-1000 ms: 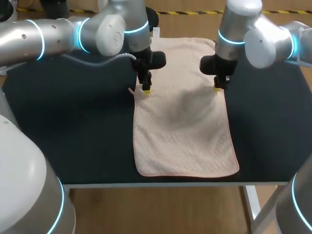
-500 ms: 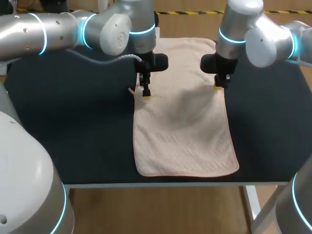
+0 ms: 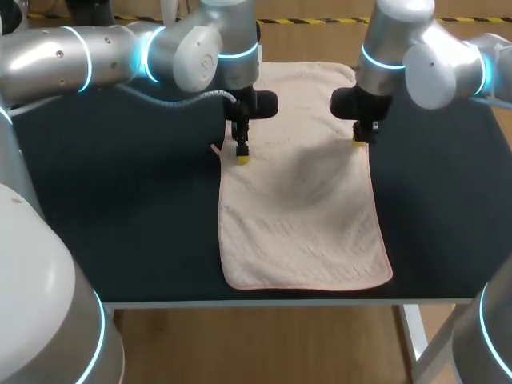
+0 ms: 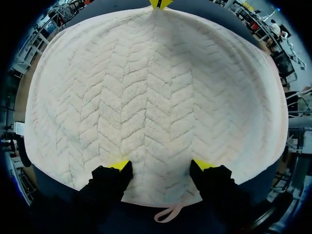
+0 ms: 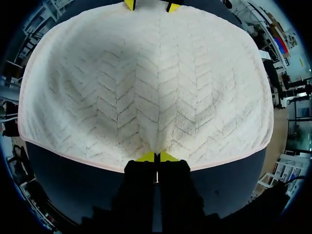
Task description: Fold the towel
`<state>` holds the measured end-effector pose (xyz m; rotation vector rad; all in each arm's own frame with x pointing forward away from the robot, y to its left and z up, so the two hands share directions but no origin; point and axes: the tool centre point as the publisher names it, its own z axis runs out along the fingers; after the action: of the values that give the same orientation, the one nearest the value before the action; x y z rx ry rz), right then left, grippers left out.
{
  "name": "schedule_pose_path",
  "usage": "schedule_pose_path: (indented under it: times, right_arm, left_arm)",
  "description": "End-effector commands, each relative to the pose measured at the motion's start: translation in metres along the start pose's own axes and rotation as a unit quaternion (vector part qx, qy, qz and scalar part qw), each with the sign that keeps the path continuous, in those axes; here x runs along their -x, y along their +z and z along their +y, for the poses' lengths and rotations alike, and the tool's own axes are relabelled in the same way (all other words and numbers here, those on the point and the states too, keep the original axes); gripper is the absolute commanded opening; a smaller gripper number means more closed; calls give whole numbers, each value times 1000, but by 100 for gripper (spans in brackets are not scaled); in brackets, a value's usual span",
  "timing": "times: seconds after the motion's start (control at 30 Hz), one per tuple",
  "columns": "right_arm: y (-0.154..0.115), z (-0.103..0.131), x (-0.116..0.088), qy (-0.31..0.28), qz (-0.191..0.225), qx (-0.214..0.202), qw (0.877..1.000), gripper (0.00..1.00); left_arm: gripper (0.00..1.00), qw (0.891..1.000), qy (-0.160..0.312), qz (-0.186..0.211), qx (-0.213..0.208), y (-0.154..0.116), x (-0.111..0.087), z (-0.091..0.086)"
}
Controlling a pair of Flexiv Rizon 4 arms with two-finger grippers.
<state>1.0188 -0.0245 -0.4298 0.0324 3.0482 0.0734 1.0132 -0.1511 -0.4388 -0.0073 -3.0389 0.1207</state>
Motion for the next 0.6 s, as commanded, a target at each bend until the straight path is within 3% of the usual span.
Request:
schedule_pose_path:
  times: [0.03, 0.6]
  right_arm:
    - [-2, -1, 1, 0, 2, -1, 1000, 0]
    - [-7, 0, -7, 2, -2, 4, 1000, 0]
  left_arm:
    - [0, 1000, 5, -1, -5, 7, 3, -3]
    - [0, 999, 17, -26, -15, -12, -11, -5]
